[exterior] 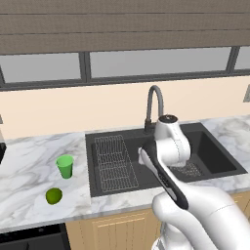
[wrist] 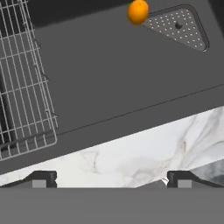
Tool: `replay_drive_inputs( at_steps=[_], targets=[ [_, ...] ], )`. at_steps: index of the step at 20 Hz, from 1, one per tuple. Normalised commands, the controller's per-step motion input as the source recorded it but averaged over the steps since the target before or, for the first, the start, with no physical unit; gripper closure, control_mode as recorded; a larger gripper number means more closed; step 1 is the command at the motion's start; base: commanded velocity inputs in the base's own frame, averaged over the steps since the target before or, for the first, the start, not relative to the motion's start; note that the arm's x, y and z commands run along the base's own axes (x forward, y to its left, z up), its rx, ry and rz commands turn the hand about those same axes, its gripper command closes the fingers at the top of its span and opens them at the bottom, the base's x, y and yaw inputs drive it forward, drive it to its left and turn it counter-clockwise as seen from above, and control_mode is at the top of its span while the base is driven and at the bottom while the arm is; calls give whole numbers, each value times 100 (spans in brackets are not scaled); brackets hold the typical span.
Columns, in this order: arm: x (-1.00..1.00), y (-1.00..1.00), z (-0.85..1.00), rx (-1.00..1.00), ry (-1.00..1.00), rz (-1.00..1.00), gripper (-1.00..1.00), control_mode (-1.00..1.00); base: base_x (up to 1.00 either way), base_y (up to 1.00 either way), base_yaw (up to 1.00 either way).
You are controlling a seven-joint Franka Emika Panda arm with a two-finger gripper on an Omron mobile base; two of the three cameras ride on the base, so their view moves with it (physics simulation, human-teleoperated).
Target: Remove the orange and lime from the sink. Then move the bowl and cup from the counter to the sink for washing.
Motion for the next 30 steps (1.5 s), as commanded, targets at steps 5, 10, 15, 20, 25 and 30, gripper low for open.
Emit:
replay_drive_inputs(
  at_steps=[5,10,15,20,25,30],
  targets=[
    [9,-38,0,0,0,14,-100,-100,0,0,0],
    [8,-39,0,0,0,16,-100,-100,0,0,0],
    [7,-35,-1,0,-1,14,-100,-100,0,0,0],
    [6,-33,-2,0,-3,13,-100,-100,0,0,0],
    [8,-29,-2,0,-3,10,-100,-100,0,0,0],
    [12,-26,-3,0,-3,6,-100,-100,0,0,0]
  ],
)
